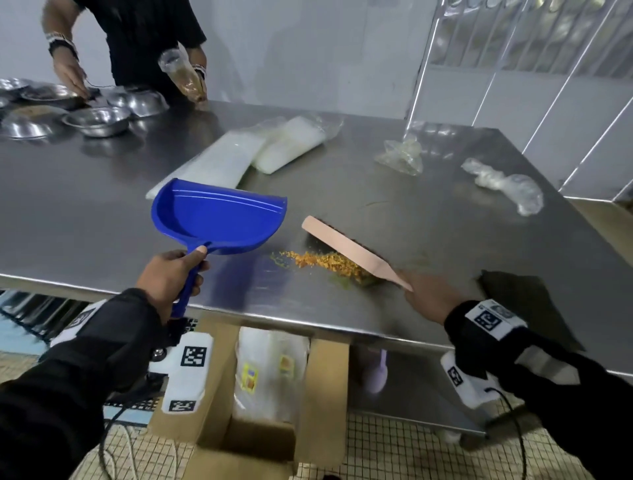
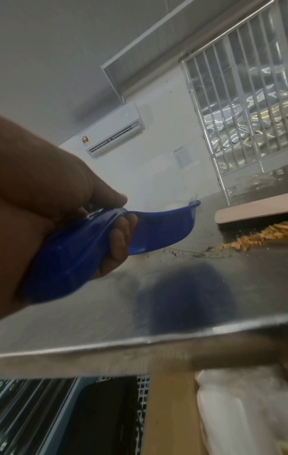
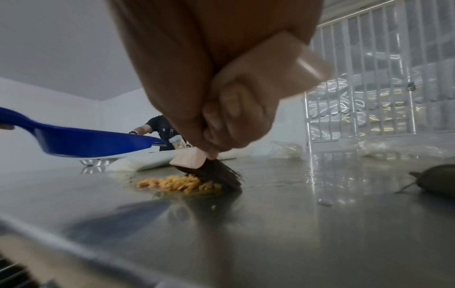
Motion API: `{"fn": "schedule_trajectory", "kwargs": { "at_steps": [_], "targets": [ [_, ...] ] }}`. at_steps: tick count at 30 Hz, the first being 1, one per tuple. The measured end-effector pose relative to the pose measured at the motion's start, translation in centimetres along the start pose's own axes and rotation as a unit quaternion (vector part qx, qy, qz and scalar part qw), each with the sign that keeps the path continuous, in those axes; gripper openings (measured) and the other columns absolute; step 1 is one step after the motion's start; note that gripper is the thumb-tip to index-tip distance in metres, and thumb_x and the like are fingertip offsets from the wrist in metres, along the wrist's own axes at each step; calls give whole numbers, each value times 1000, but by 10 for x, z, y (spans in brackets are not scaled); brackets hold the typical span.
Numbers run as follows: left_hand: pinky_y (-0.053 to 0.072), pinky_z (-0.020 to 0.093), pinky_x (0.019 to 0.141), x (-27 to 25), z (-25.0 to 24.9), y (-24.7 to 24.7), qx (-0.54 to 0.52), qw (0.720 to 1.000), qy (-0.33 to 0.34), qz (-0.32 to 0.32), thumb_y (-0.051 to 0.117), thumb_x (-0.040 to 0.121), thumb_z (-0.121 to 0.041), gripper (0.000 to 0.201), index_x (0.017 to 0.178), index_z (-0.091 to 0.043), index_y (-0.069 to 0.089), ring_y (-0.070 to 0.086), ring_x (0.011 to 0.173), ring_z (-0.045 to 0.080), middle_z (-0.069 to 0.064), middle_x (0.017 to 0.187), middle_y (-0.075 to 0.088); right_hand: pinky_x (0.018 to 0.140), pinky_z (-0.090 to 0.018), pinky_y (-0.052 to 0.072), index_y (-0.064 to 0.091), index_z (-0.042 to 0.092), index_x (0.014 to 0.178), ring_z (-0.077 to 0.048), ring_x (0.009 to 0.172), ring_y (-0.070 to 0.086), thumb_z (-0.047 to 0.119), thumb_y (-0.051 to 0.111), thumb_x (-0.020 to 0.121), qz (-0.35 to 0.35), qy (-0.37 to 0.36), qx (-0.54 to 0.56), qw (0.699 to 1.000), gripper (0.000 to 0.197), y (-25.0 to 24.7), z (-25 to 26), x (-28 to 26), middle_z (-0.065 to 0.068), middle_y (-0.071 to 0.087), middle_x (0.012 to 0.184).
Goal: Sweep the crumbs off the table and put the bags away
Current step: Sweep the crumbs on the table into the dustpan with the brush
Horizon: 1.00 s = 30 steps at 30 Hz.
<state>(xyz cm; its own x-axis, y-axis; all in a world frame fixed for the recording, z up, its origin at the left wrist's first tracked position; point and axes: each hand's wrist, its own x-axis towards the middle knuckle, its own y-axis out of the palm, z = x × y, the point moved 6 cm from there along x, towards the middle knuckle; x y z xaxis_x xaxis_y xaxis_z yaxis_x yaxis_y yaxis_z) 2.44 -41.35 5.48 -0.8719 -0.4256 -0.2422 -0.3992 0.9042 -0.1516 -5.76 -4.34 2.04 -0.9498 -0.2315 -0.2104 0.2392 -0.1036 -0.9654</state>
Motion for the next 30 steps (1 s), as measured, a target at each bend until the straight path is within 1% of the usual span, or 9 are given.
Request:
{"fn": "schedule_trajectory", "kwargs": {
  "at_steps": [2, 4, 6, 8, 10, 13, 17, 24, 30],
  "targets": [
    [41, 25, 49, -17, 6, -7, 11, 1000, -2, 5, 50, 95, -23, 19, 84, -9, 57, 42, 57, 17, 7, 77, 55, 97, -32, 41, 37, 16, 141, -31, 118, 55, 10, 40, 95, -1, 1, -2, 1000, 47, 8, 11, -16, -17, 55, 132],
    [43, 20, 42, -39, 10, -14, 26, 1000, -1, 10, 49, 95, -22, 20, 87, -6, 56, 41, 56, 18, 8, 75, 54, 95, -34, 43, 39, 16, 140, -33, 115, 57, 11, 40, 95, -9, 12, -2, 1000, 45, 10, 19, -31, -18, 57, 129],
    [38, 12, 34, -60, 11, -19, 58, 998, 6, 21, 48, 96, -22, 24, 90, -1, 56, 39, 54, 19, 10, 68, 49, 96, -34, 42, 42, 14, 138, -33, 117, 55, 13, 40, 97, -35, 38, 7, 999, 41, 6, 23, -44, -19, 56, 130],
    [36, 11, 33, -80, 16, -26, 83, 996, 7, 33, 48, 96, -23, 26, 92, 1, 56, 39, 54, 20, 11, 65, 47, 96, -35, 41, 45, 11, 135, -35, 118, 54, 16, 39, 99, -60, 61, 23, 996, 37, -1, 22, -54, -20, 56, 130],
    [37, 12, 33, -95, 21, -34, 91, 995, 3, 50, 49, 95, -21, 24, 89, 0, 56, 39, 53, 19, 8, 65, 50, 95, -35, 41, 50, 8, 129, -35, 116, 55, 16, 38, 99, -78, 86, 35, 993, 34, -8, 20, -67, -22, 57, 128],
    [37, 16, 35, -112, 26, -47, 96, 992, -1, 81, 51, 93, -21, 24, 78, -4, 55, 40, 47, 17, 3, 60, 51, 91, -34, 43, 52, 1, 122, -35, 113, 56, 8, 38, 96, -90, 114, 16, 989, 30, -11, 22, -90, -23, 59, 123],
    [35, 18, 36, -131, 37, -58, 124, 985, -25, 117, 52, 93, -23, 28, 72, -5, 55, 39, 40, 13, -2, 43, 49, 93, -39, 44, 47, -7, 121, -39, 113, 57, 3, 38, 94, -57, 136, 53, 988, 30, 19, 41, -105, -26, 58, 123],
    [35, 19, 35, -163, 61, -76, 134, 975, -79, 160, 55, 91, -24, 26, 74, -4, 54, 39, 38, 12, 2, 45, 46, 98, -38, 43, 35, -10, 130, -36, 123, 51, 6, 39, 95, -38, 154, 103, 982, 39, 50, 103, -95, -24, 51, 133],
    [36, 16, 34, -181, 75, -87, 144, 972, -103, 157, 53, 92, -20, 26, 74, -2, 54, 39, 37, 9, 1, 45, 46, 98, -42, 45, 38, -5, 132, -38, 120, 54, 7, 39, 95, -30, 146, 148, 978, 40, 55, 132, -85, -22, 53, 132]
  ]
}}
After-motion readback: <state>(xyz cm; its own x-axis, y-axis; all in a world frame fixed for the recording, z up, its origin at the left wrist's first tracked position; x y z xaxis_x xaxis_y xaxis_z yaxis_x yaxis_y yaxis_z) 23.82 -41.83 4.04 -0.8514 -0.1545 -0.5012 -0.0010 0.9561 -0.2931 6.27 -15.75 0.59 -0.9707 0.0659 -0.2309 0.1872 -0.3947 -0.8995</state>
